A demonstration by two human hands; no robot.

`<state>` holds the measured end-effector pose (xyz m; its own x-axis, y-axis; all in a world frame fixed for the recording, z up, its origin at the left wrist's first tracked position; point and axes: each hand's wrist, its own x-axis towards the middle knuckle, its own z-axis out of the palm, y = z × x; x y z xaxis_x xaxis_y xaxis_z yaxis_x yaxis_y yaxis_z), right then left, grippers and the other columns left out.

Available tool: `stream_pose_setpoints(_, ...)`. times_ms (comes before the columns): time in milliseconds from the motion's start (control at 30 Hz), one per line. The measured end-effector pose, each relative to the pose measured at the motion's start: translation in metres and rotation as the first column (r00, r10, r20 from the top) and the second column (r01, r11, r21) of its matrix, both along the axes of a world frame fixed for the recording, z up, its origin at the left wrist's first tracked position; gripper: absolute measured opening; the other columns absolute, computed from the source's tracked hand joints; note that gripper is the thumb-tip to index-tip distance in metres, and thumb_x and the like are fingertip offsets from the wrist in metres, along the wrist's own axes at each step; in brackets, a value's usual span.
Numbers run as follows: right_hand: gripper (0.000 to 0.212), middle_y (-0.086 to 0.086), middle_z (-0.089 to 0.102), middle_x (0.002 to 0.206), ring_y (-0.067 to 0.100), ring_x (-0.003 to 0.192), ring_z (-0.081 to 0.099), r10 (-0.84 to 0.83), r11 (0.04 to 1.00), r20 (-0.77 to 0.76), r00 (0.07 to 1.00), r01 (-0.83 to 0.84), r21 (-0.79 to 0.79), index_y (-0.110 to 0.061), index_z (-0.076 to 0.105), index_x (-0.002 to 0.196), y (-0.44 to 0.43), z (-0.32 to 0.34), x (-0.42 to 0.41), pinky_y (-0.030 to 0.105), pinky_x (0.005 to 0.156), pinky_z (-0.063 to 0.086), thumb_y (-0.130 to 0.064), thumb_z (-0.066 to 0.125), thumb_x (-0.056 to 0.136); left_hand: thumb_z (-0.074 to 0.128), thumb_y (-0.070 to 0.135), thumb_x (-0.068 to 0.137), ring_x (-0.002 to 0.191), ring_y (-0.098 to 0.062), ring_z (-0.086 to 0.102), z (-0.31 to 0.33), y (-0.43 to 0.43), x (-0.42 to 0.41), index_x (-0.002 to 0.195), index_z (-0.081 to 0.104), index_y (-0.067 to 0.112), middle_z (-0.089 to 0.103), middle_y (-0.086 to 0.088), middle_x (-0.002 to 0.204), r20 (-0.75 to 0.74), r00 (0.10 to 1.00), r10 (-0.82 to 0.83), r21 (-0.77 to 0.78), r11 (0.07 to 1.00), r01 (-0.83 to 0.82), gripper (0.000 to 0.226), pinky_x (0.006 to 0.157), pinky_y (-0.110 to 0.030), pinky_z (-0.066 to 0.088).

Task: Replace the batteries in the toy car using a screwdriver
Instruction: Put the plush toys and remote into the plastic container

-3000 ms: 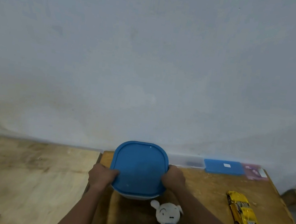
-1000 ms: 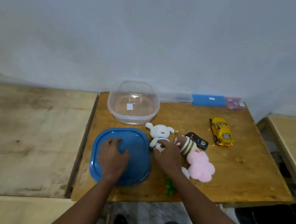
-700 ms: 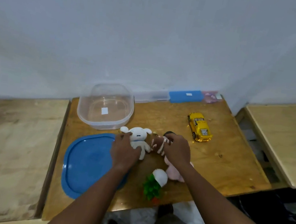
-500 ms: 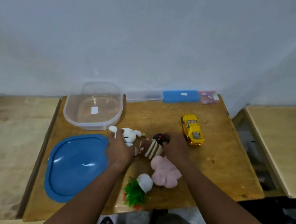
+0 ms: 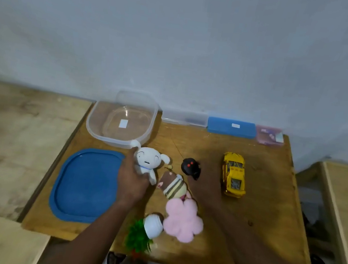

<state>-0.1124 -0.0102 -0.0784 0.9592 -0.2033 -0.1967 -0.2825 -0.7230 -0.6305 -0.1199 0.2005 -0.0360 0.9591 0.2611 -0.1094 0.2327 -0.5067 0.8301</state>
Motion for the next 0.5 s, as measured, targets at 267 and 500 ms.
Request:
stream_pose_setpoints(267, 0.045, -0.005, 0.065, 0.105, 0.014, 0.091, 0.060, -0.047, 0.988, 0.279, 0.959, 0.003, 0.155, -0.025, 0.056, 0.125, 0.020, 0.057, 0.044, 0.027, 0.070, 0.045, -0.030, 0.075, 0.084, 0.079, 0.004, 0.075, 0.125, -0.018, 0.051, 0.042, 0.021, 0.020, 0.142, 0.049, 0.018, 0.056, -0.002, 0.139, 0.306, 0.948, 0.084, 0.021, 0.995, -0.095, 0.075, 0.102, -0.036, 0.047)
stream_pose_setpoints(500, 0.041, 0.007, 0.062, 0.104, 0.025, 0.089, 0.062, 0.120, 0.985, 0.410, 0.904, -0.057, -0.164, -0.017, 0.051, 0.136, 0.074, 0.090, 0.110, 0.039, 0.073, 0.055, -0.017, 0.056, 0.095, 0.072, 0.002, 0.078, 0.115, -0.011, 0.044, 0.080, 0.065, 0.075, 0.148, 0.042, 0.016, 0.048, -0.010, 0.140, 0.207, 0.974, 0.097, 0.108, 0.987, -0.122, 0.078, 0.091, -0.020, 0.035)
